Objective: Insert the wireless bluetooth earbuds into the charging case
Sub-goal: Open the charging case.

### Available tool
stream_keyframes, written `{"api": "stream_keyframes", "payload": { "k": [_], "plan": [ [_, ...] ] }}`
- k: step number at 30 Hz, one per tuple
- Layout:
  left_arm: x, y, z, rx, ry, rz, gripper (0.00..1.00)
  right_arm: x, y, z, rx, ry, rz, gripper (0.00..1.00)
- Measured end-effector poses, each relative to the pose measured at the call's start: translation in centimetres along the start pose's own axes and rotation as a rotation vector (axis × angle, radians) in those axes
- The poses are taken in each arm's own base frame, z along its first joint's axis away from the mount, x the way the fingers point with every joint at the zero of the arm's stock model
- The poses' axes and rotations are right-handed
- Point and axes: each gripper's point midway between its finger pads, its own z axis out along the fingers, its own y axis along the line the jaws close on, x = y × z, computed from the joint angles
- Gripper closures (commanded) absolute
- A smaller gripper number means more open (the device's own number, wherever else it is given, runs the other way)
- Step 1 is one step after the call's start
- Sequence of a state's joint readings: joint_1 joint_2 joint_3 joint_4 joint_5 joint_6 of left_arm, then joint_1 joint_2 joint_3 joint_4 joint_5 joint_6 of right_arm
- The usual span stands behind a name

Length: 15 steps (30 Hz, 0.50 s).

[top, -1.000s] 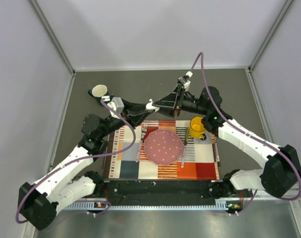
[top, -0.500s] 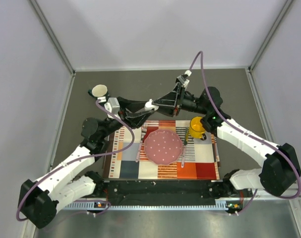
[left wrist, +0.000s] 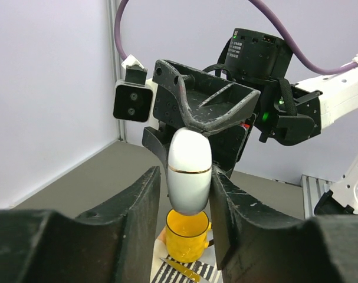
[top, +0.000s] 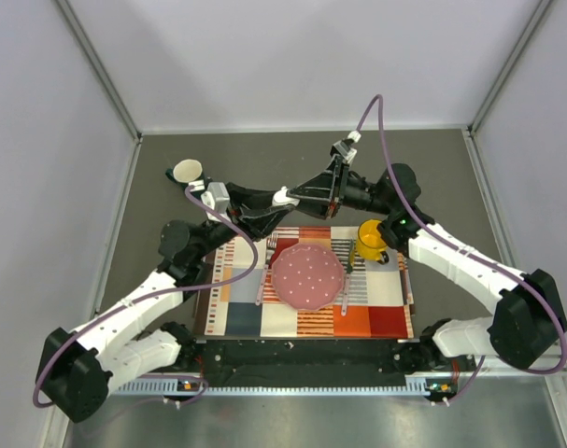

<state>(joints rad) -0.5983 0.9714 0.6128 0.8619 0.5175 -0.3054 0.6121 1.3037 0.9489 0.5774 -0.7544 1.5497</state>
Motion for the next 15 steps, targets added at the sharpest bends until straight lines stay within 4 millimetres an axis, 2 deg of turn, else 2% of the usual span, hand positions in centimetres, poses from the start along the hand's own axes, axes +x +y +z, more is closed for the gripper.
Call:
{"api": "stream_keyframes", "payload": {
  "k": [4,6,8,15],
  "plan": [
    [0.00,-0.15,0.13,0.002,-0.004,-0.004,0.74,0.00,0.04,0.01,-0.002,-0.001,-0.001,0.89],
    [0.01,-0.21,0.20,0.004,-0.006,-0.005,0.74,-0.06,0.09,0.02,-0.004,-0.003,-0.001,0.89],
    [0.05,-0.17,0.25,0.003,-0.007,-0.007,0.67,-0.08,0.08,0.02,-0.003,-0.004,0.001,0.88],
    [0.08,-0.12,0.41,0.000,-0.014,-0.007,0.64,-0.21,0.07,0.00,-0.003,-0.009,0.001,0.88]
  ]
}}
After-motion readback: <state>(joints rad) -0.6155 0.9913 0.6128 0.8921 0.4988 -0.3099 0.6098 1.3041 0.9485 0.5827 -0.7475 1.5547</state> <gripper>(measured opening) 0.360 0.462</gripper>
